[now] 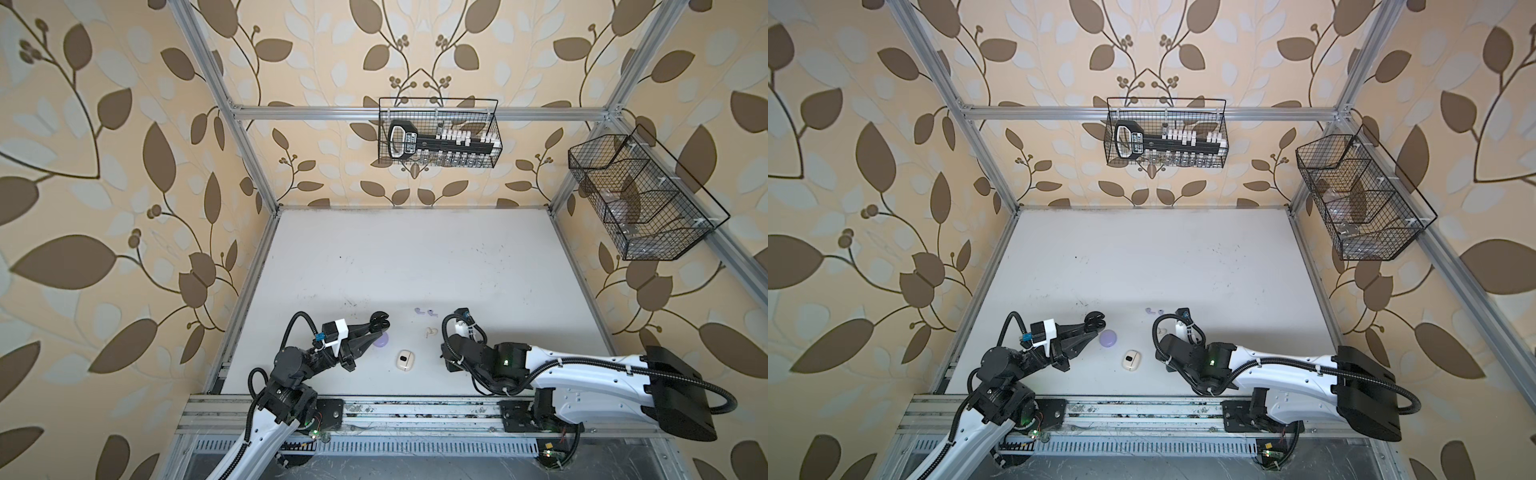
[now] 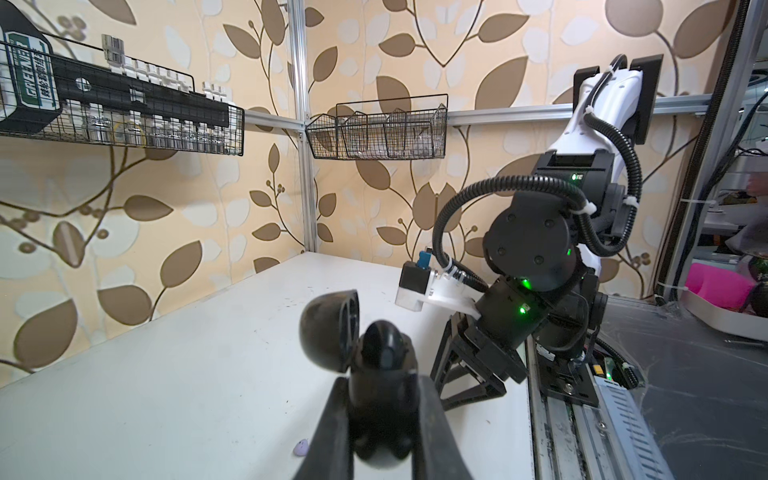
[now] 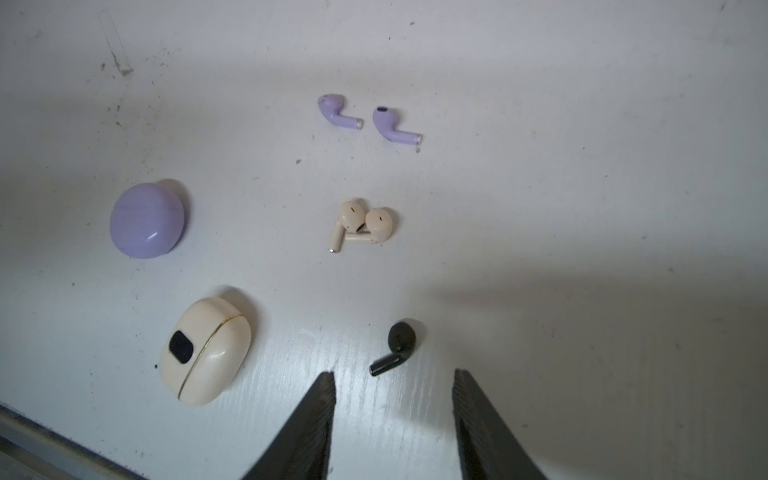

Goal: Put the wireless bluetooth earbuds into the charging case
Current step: 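Move the right gripper back over the other black earbud on the table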

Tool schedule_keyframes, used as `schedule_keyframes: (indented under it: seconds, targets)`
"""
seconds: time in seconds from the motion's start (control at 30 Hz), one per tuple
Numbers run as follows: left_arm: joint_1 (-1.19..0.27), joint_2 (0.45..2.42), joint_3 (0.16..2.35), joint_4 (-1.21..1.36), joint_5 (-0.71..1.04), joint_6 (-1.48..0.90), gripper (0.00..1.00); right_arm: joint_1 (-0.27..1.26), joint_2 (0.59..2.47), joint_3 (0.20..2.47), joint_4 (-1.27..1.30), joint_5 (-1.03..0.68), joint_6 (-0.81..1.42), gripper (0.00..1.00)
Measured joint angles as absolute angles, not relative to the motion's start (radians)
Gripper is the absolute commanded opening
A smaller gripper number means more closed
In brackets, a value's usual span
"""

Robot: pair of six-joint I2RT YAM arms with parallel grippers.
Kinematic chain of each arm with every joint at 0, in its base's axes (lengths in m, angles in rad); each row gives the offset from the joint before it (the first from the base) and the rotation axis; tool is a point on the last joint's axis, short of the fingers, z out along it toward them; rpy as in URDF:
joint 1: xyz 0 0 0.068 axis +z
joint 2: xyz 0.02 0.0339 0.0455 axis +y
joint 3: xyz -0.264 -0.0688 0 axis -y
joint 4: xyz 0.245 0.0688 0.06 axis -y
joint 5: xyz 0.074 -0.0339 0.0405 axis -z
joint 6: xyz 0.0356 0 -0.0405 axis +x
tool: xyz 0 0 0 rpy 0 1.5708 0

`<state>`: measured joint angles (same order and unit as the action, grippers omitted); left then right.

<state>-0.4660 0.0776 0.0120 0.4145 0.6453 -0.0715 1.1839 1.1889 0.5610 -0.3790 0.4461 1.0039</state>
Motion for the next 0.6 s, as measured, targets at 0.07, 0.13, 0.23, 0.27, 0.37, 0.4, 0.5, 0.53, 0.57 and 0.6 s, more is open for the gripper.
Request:
schedule_keyframes:
  seconds: [0.07,0.13,0.23,0.27,0.37,0.4,0.5,0.53,0.57,0.6]
  targets:
    - [-0.466,0.078,0.012,0.414,0.645,-0.072,0.0,1.187,1.231,0.561,-0.371,0.421,1.01,0.44]
    - [-0.466,0.074,0.012,0.413,0.645,-0.072,0.0,1.189,1.275,0.562,-0.365,0.398,1.017,0.43]
    - [-0.466,0.069,0.012,0.412,0.645,-0.072,0.0,1.189,1.337,0.574,-0.361,0.373,1.021,0.43]
    - [-0.466,0.067,0.012,0.41,0.645,-0.072,0.0,1.189,1.353,0.579,-0.361,0.368,1.022,0.43]
    - [-0.466,0.059,0.012,0.402,0.646,-0.072,0.0,1.189,1.397,0.601,-0.364,0.361,1.021,0.43]
    - [-0.466,0.058,0.012,0.4,0.646,-0.072,0.0,1.189,1.407,0.61,-0.368,0.362,1.021,0.43]
    - [-0.466,0.056,0.012,0.389,0.646,-0.072,0.0,1.189,1.434,0.634,-0.382,0.364,1.02,0.44]
    - [-0.466,0.056,0.012,0.388,0.645,-0.072,0.0,1.189,1.443,0.643,-0.39,0.366,1.018,0.45]
    - [-0.466,0.056,0.012,0.388,0.645,-0.072,0.0,1.189,1.451,0.65,-0.397,0.367,1.015,0.45]
    - [-0.466,0.056,0.012,0.387,0.645,-0.072,0.0,1.189,1.459,0.656,-0.403,0.37,1.012,0.45]
